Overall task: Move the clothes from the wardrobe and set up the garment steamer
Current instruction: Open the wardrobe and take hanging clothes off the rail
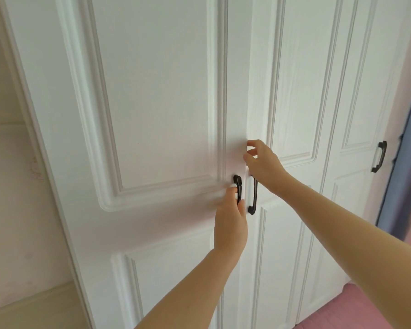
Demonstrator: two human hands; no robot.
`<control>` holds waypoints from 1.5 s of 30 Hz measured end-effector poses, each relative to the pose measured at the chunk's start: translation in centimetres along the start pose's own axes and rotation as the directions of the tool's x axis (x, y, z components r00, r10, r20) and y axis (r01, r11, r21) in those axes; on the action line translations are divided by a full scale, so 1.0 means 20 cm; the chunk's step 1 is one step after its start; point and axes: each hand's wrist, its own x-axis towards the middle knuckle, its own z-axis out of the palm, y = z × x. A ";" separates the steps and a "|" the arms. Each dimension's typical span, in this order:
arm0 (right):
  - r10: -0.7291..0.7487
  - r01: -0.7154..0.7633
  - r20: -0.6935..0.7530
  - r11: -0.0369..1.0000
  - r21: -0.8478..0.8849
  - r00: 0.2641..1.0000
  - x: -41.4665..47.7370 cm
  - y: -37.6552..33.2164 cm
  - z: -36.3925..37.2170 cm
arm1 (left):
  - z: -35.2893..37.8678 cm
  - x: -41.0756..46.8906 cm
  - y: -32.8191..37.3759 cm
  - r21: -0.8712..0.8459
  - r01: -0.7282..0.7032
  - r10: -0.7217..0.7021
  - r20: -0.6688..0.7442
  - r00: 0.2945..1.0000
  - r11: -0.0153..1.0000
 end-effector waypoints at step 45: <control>-0.119 0.117 0.016 0.991 0.066 0.993 -1.70 -0.86 -0.25 | -0.97 -1.45 0.45 -0.024 -0.066 0.064 -0.091 0.994 0.998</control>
